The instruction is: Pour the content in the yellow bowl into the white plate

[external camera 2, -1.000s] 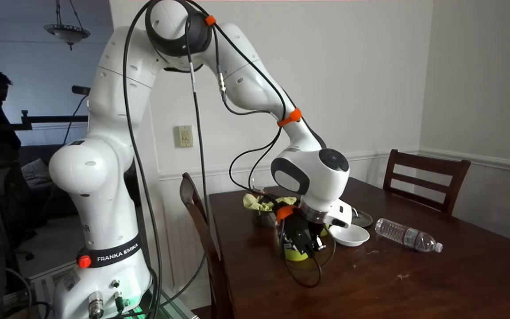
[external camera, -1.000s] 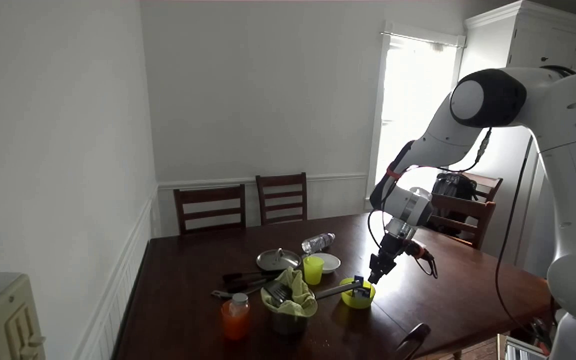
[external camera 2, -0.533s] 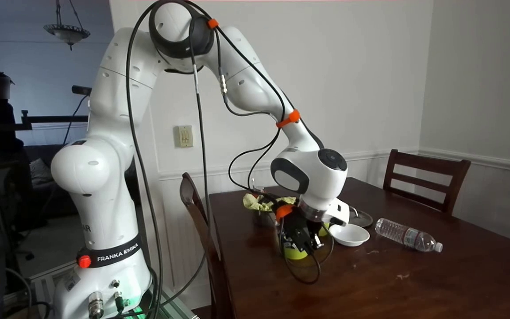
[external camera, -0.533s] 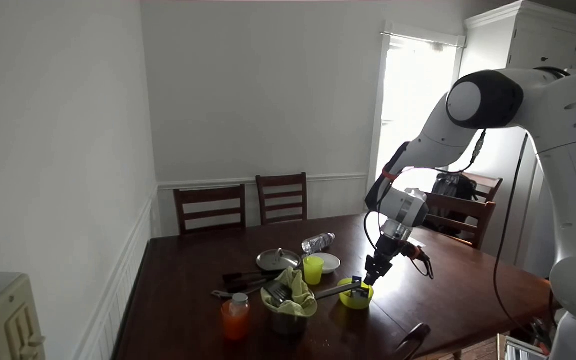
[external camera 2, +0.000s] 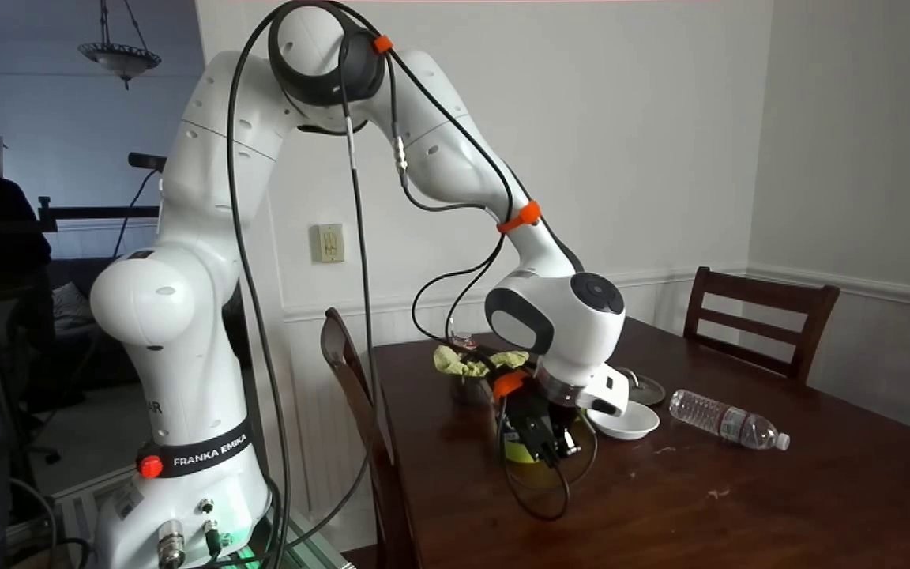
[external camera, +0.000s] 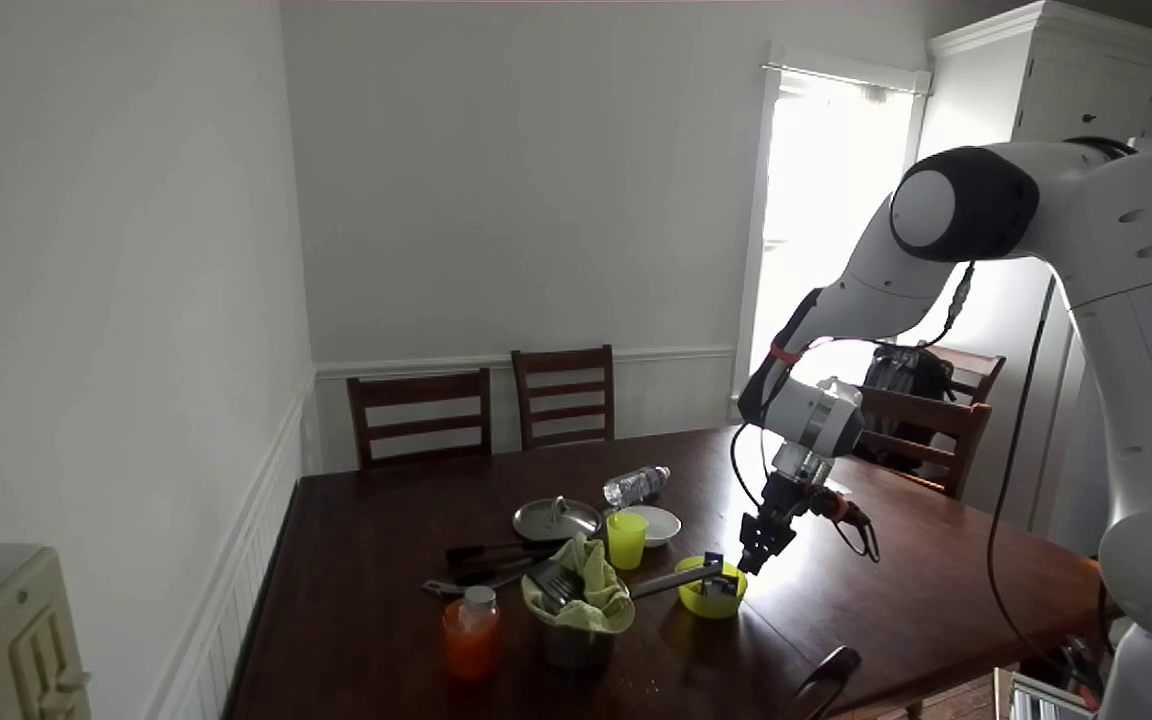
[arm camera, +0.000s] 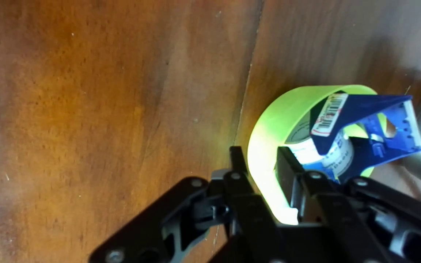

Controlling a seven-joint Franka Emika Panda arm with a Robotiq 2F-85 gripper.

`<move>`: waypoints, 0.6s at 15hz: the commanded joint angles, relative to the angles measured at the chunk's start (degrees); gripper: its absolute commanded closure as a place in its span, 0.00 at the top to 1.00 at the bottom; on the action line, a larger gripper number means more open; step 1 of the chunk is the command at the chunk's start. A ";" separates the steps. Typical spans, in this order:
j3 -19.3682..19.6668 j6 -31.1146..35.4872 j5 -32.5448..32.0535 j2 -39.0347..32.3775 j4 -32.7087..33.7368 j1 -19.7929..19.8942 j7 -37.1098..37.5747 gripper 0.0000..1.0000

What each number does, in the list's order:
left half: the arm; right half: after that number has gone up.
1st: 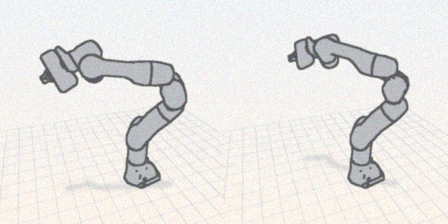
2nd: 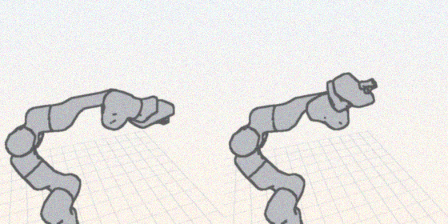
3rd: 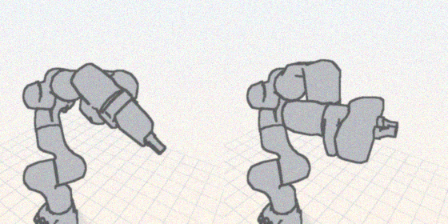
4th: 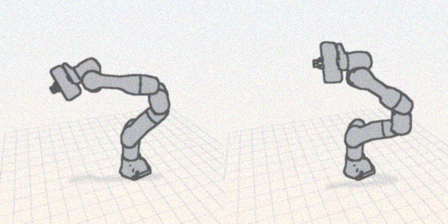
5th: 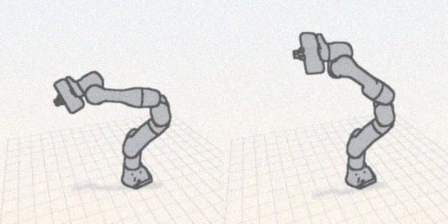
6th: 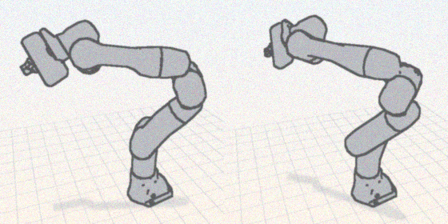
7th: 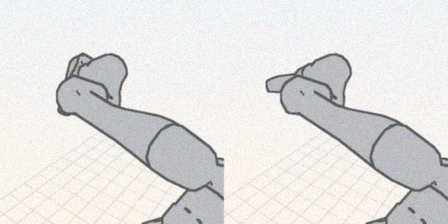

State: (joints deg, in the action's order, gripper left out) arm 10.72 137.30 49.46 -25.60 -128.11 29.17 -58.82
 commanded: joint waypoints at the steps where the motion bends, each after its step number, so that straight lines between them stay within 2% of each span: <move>1: -0.39 -0.23 2.62 -0.68 0.76 -0.05 -0.18 0.29; 5: -0.58 -0.07 4.14 -0.61 1.10 -0.62 0.10 0.27; 9: -0.21 0.27 4.20 -1.86 1.95 -1.60 3.67 0.30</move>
State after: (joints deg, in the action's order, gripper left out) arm 10.13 137.30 52.12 -25.70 -127.79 28.42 -57.39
